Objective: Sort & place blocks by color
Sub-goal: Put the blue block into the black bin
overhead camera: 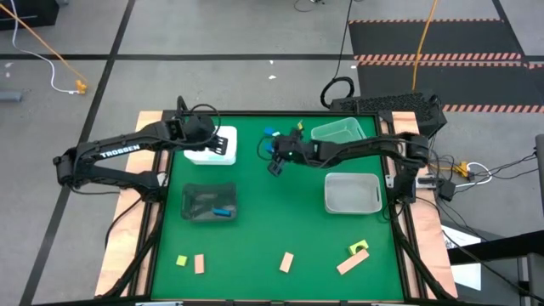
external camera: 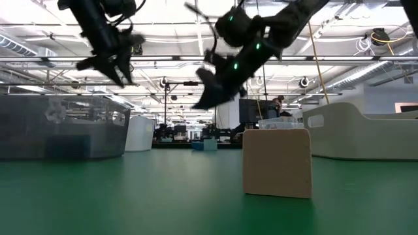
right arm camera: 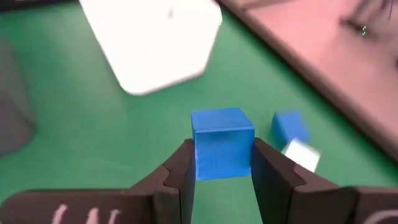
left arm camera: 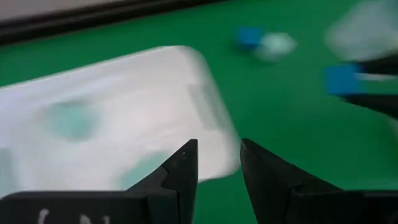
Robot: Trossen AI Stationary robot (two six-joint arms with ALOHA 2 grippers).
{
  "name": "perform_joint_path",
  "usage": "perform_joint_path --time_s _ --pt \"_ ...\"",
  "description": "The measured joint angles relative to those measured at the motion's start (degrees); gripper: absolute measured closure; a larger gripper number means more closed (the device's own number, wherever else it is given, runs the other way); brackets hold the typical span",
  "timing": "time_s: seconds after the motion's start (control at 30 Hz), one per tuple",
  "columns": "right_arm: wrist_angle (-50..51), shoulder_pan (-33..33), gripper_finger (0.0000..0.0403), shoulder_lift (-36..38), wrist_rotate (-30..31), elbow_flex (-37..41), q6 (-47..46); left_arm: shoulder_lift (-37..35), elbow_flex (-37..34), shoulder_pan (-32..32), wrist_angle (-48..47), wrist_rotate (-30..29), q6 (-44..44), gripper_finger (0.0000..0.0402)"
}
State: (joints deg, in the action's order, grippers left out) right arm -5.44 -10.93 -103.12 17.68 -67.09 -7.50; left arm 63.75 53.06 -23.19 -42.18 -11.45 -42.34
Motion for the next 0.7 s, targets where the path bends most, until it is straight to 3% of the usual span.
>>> perform_joint_path --time_s 0.2,0.5,0.7 --pt "0.0 1.2 0.0299 5.5 0.1 0.0 12.6 0.0 0.0 3.0 17.5 11.1 3.9 0.0279" --pt "-0.3 3.7 0.0299 12.4 0.3 0.0 24.7 0.0 0.0 6.2 30.4 13.0 -2.3 0.0275" --pt "-1.1 5.1 0.0299 13.9 0.4 0.0 29.9 0.0 0.0 9.0 33.4 13.1 -5.1 0.0226"
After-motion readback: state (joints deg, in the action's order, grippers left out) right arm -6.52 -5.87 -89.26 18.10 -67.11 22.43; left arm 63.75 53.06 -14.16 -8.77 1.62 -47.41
